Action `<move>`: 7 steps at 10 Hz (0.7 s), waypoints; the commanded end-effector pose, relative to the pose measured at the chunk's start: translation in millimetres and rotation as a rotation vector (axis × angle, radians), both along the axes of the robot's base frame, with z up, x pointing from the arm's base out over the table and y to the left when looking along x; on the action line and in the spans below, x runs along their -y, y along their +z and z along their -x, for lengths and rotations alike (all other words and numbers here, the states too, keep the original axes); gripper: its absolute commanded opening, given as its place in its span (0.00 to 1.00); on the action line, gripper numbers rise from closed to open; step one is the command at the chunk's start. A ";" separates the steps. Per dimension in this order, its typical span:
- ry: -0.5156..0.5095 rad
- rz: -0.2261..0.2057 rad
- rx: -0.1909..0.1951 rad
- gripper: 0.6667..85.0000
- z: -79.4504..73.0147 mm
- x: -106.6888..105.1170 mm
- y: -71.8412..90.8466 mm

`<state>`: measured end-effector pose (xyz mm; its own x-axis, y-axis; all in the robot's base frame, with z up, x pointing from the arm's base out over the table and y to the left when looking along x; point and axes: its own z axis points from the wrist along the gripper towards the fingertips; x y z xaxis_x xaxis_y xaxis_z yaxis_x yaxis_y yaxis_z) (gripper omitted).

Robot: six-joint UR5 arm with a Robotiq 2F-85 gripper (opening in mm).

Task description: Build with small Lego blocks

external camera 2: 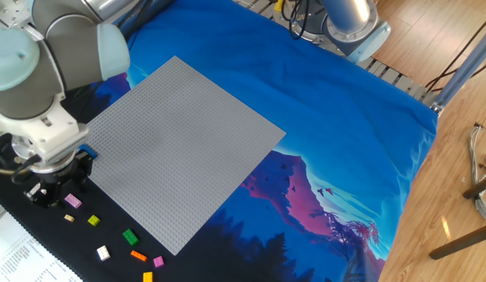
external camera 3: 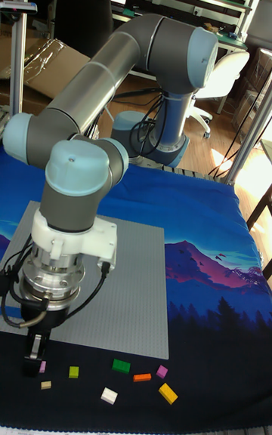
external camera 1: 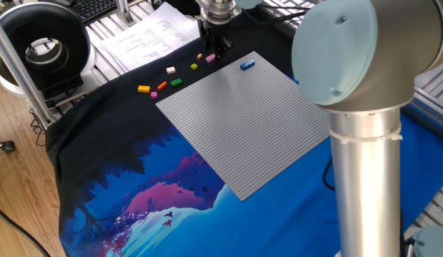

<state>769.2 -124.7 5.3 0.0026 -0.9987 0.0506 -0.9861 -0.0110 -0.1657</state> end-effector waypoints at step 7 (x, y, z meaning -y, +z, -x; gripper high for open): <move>-0.038 -0.022 -0.108 0.31 21.1 0.4 -5.8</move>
<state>754.1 -124.9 -3.9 -0.0040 -0.9991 0.0418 -0.9972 0.0009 -0.0753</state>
